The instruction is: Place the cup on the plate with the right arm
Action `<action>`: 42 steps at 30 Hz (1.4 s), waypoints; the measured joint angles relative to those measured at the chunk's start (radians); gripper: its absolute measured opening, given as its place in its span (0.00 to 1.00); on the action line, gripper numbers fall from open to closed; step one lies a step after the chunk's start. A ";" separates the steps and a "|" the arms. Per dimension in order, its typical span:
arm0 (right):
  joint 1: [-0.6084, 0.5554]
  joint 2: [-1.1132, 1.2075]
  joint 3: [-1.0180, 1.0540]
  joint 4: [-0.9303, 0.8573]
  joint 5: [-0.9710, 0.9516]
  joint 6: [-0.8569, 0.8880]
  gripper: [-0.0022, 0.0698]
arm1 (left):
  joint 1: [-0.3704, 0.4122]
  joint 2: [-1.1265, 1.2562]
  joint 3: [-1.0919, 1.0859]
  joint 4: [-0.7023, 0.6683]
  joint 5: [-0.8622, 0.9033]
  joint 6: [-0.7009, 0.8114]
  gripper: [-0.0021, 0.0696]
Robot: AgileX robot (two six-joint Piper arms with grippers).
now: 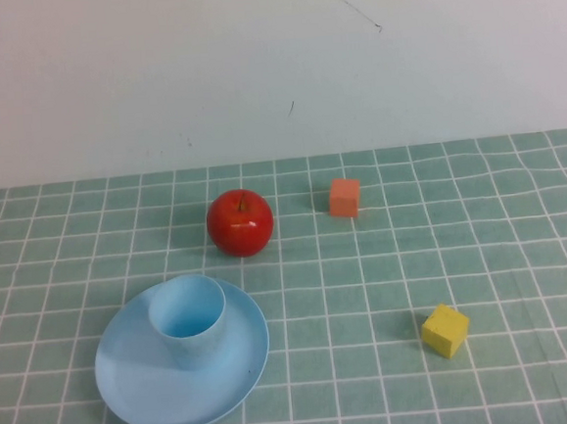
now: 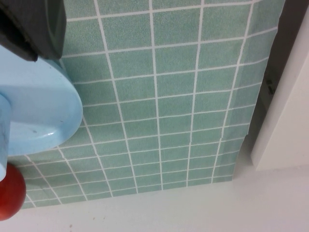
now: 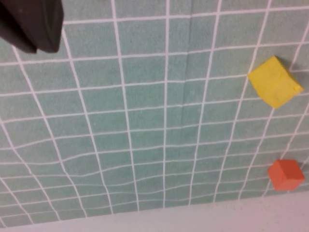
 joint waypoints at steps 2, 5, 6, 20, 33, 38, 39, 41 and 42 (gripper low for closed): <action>0.000 0.000 0.004 0.018 -0.025 0.000 0.03 | 0.000 0.000 0.000 0.000 0.000 0.000 0.03; 0.000 0.000 0.006 0.046 -0.036 -0.004 0.03 | 0.000 0.000 0.000 0.000 0.000 0.000 0.03; 0.000 0.000 0.006 0.051 -0.038 -0.020 0.03 | 0.000 0.000 0.000 0.000 0.000 0.000 0.03; 0.000 0.000 0.008 0.053 -0.040 -0.265 0.03 | 0.000 0.000 0.000 0.000 0.000 0.000 0.03; -0.089 0.000 0.008 0.055 -0.041 -0.267 0.03 | 0.000 0.000 0.000 0.000 0.000 0.000 0.02; -0.132 0.000 0.008 0.055 -0.041 -0.267 0.03 | 0.000 0.000 0.000 0.000 0.000 0.000 0.02; -0.134 0.000 0.008 0.055 -0.041 -0.267 0.03 | 0.000 0.000 0.000 0.000 0.000 0.000 0.02; -0.133 0.000 0.008 0.055 -0.041 -0.267 0.03 | 0.000 0.000 0.000 0.000 0.000 0.000 0.02; -0.133 0.000 0.008 0.055 -0.041 -0.267 0.03 | 0.000 0.000 0.000 0.000 0.000 0.000 0.02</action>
